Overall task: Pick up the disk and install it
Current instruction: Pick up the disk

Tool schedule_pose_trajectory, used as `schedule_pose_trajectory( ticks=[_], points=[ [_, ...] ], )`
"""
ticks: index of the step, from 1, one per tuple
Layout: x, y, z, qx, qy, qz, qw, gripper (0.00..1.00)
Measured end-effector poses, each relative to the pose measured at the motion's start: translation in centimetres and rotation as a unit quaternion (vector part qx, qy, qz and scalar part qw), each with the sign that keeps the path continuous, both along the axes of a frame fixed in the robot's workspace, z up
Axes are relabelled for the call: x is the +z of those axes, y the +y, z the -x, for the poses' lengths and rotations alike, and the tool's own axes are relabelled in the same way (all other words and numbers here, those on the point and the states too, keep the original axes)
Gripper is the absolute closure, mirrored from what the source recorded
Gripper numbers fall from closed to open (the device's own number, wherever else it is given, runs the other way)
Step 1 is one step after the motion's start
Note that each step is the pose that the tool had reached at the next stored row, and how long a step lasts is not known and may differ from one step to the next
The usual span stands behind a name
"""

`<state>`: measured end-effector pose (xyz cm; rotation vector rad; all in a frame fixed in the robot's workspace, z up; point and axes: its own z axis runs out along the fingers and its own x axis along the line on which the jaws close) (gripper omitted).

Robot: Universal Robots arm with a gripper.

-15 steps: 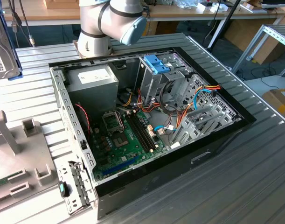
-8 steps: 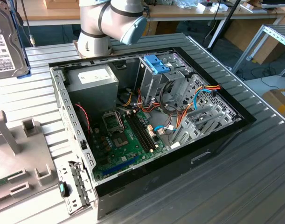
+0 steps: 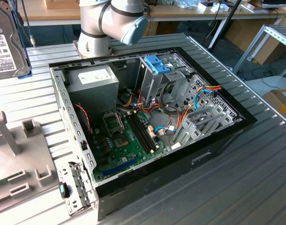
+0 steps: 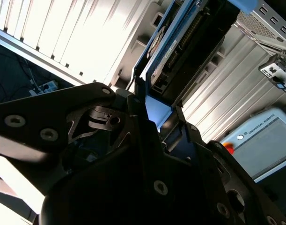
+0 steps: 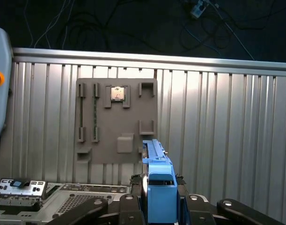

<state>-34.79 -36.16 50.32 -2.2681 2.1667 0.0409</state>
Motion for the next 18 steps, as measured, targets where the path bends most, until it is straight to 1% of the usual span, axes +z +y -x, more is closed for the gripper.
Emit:
schedule_pose_trajectory(
  ticks=[15, 18],
  points=[
    [0.00, 0.00, -0.72, 0.000, 0.0000, 0.0000, 1.0000, 0.63],
    [0.00, 0.01, -1.36, 0.000, 0.0000, 0.0000, 1.0000, 0.63]
  ],
)
